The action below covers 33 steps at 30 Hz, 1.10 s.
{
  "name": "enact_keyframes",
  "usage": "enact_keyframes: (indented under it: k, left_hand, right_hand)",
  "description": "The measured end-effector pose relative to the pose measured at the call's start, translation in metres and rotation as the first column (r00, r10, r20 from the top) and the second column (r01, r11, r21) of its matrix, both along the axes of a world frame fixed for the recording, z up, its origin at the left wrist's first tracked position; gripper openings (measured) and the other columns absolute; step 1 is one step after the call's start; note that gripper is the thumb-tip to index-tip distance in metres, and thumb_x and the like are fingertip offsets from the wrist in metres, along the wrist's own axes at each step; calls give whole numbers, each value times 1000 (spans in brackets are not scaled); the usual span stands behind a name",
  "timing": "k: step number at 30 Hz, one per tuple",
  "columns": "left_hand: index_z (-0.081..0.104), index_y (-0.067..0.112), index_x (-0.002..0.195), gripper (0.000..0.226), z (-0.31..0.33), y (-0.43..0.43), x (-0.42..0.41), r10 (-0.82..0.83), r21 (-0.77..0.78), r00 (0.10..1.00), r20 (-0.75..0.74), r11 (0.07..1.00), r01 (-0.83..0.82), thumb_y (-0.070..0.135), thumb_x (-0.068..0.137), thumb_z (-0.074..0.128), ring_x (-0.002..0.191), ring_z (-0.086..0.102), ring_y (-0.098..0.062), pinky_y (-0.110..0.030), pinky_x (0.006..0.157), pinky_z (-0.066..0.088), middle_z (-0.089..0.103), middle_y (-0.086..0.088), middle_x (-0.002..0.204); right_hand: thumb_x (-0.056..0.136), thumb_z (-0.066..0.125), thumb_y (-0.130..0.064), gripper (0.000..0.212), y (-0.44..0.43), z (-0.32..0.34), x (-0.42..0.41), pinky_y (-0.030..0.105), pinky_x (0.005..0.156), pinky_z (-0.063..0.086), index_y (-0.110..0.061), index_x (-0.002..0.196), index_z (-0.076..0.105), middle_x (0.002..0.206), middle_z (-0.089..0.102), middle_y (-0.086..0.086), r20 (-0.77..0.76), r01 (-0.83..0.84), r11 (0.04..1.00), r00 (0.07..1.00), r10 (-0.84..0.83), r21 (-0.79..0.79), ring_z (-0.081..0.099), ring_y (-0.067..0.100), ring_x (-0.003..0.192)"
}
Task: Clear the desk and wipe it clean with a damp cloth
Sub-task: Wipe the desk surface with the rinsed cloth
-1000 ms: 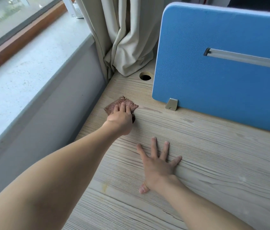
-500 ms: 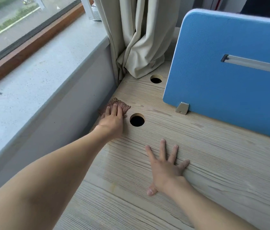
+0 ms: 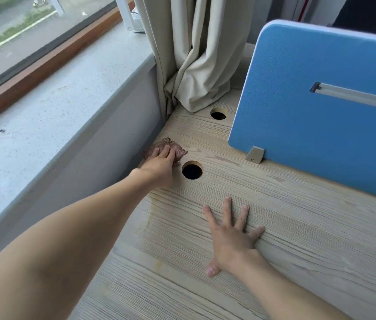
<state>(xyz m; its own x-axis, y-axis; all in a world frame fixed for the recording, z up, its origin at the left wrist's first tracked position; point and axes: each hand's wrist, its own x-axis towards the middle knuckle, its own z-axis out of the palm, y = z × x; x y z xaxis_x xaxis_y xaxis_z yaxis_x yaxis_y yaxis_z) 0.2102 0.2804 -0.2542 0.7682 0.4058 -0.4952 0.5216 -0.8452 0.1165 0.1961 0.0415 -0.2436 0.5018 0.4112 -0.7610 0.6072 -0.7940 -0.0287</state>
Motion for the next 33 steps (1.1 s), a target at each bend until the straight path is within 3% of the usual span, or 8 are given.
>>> enact_keyframes:
  k: [15,18,23,27,33]
  left_hand:
    - [-5,22,159,92,-3,0,31,-166,-9,984,59,986,167,-4,86,44,153,-11,-21,-41,124,5,-14,7,166]
    - [-6,20,159,90,-7,1,14,-124,12,989,77,992,123,0,89,47,153,-7,-23,-40,124,14,-13,6,166]
    - [-6,20,159,87,-9,4,-32,-24,33,998,66,999,22,-2,87,36,154,-4,-25,-41,124,15,-10,3,167]
    - [-8,22,159,88,-4,-25,-70,-98,19,993,67,995,97,-4,87,36,153,-8,-23,-40,124,12,-13,6,166]
    - [-4,23,159,85,-1,-16,-52,-1,2,999,39,1000,1,-3,87,32,153,-6,-26,-45,123,17,-12,6,166]
  right_hand:
    - [67,90,-46,148,3,-2,2,87,100,5,-45,144,-36,146,-53,16,-9,9,1000,1000,-9,-24,-35,59,136]
    - [67,90,-45,148,4,-2,3,87,100,5,-46,145,-35,146,-54,15,-16,8,1000,1000,-8,-21,-37,58,135]
    - [66,90,-45,148,2,0,2,87,101,6,-45,145,-35,147,-53,15,-10,12,1000,1000,-13,-12,-36,58,136]
    - [67,89,-45,147,2,3,0,86,102,7,-45,145,-36,147,-52,16,-18,8,1000,1000,-8,0,-34,58,137]
    - [68,89,-46,147,2,2,0,86,102,8,-45,145,-36,147,-52,16,-8,4,1000,1000,-4,0,-34,58,137]
